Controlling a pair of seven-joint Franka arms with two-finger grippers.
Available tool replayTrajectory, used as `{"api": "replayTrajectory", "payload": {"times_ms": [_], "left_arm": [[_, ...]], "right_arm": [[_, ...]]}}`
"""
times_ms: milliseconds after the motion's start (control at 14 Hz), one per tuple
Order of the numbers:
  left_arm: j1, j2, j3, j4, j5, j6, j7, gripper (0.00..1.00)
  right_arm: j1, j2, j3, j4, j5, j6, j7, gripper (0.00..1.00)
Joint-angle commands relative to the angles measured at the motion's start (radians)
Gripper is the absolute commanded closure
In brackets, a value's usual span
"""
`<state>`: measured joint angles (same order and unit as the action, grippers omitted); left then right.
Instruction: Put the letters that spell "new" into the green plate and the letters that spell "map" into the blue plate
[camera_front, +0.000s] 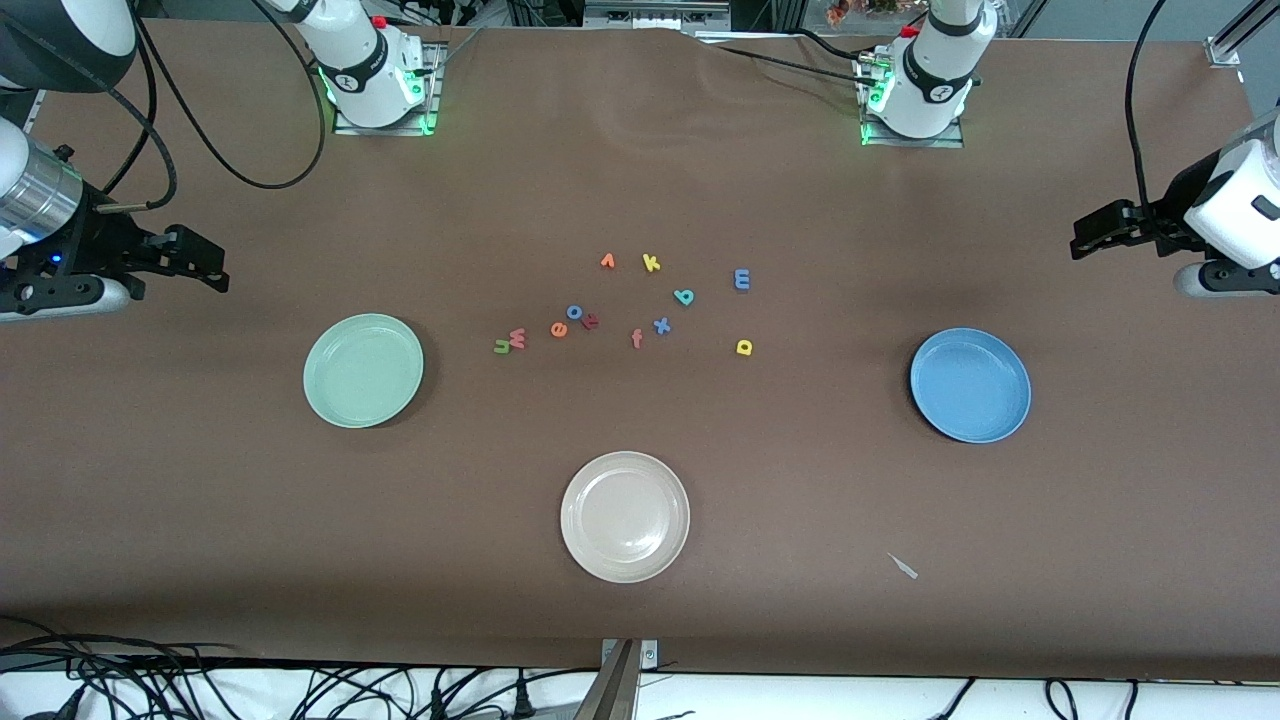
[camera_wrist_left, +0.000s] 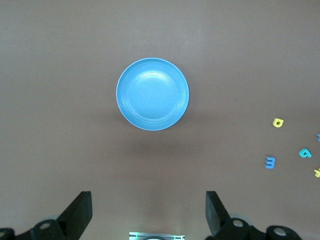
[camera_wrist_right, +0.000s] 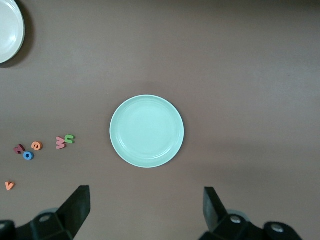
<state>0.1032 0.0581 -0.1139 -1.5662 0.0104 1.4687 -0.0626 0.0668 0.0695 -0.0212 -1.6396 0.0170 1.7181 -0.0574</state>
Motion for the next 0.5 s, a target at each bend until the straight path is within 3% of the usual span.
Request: {"api": "replayTrajectory", "payload": {"times_ms": [0,428], "left_arm": [[0.0,-0.001,-0.006,0.012,0.028,-0.008,0.021,0.0],[-0.076,0.008,0.023,0.008,0.03,-0.007,0.02,0.0]], "right_arm": [[-0.004,-0.02,0.006,-0.023,-0.005,0.011,-0.005,0.0],[-0.004,-0.02,0.006,-0.025,-0.005,0.012,-0.005,0.0]]}}
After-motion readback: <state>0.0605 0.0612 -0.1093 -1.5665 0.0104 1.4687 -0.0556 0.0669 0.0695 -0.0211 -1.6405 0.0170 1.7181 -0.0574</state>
